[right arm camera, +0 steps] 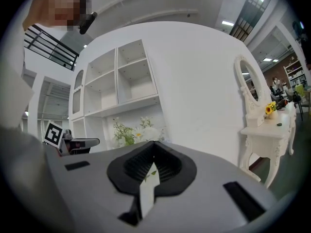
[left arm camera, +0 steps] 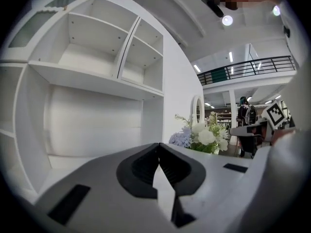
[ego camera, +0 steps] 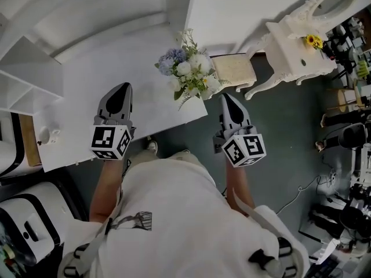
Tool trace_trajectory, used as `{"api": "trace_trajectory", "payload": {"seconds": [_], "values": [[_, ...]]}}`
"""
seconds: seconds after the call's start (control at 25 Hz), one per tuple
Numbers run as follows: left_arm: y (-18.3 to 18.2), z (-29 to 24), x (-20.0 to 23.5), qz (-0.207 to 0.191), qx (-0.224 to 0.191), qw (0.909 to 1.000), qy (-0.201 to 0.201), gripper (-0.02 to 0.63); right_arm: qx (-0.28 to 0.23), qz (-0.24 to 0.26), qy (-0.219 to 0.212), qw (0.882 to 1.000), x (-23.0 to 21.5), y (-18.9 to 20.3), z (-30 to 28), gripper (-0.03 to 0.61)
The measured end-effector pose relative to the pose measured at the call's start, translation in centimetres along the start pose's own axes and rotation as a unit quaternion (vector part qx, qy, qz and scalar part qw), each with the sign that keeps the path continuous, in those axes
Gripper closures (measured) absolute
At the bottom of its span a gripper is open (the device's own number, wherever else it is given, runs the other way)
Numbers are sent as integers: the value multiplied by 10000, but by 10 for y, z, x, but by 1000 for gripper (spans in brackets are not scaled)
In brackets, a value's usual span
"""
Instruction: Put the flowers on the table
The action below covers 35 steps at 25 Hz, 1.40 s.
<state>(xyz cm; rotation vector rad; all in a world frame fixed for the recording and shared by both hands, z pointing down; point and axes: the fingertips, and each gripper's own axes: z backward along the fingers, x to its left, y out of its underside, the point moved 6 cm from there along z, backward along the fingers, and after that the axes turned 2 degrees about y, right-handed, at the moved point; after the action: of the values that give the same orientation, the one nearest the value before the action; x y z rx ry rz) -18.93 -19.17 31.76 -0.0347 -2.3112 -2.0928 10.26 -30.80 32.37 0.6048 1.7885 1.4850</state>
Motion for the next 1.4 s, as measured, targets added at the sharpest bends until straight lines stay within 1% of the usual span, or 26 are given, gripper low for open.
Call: {"api": "trace_trajectory", "payload": {"seconds": [0.16,0.36,0.76,1.04,1.4], "values": [[9,10,7,122,35,9999,-116,598,-15,59,-77,10000,7,-2,-4,568],[11,16,14,174,-7,9997,-161,598,22,95,-103,9999,13,-1,-7,568],[14,21,20,274,-68,9995,-129,598,93,119,-74,9999,23,3,-6,569],[17,23,22,312,-78,9994,-112,598,107,232,-45,9997,30,4,-7,569],[16,25,28,283,-233,9992,-133,598,80,334,-62,9994,38,4,-13,569]]}}
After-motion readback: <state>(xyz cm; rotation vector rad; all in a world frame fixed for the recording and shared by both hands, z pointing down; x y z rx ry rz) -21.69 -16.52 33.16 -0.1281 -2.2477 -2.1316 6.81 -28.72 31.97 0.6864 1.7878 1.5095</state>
